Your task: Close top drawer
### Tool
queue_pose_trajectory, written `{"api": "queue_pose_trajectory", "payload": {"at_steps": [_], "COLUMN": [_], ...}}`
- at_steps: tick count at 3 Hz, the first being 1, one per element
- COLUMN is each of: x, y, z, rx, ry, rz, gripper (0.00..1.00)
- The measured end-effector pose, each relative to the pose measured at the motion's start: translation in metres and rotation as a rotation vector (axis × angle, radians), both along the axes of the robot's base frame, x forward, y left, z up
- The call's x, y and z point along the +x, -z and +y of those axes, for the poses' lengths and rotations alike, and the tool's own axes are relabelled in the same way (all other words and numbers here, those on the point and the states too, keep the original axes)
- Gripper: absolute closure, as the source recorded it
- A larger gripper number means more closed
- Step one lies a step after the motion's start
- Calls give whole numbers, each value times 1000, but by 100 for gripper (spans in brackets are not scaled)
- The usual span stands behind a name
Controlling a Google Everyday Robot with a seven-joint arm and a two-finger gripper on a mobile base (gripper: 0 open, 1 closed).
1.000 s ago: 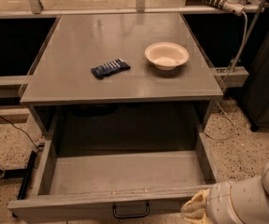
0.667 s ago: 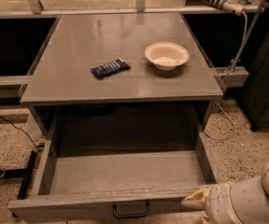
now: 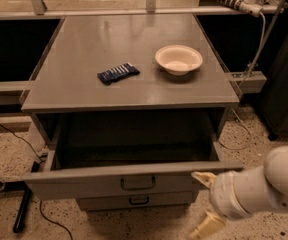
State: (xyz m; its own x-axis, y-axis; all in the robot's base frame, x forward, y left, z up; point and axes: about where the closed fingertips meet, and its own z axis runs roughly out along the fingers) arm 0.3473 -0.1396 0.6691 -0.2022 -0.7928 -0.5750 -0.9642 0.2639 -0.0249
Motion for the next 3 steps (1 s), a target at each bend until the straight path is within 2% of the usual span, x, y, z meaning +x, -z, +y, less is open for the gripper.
{"api": "queue_pose_trajectory", "payload": {"at_steps": [1,2,3], "x": [42,86,145], "y": [-2,-5,-5], "z": [7,9,3], "rx": [19,-2,-55], "ry": [-17,-24,-5], "rz": [-39,-72,-105], "gripper": [41,64,70]}}
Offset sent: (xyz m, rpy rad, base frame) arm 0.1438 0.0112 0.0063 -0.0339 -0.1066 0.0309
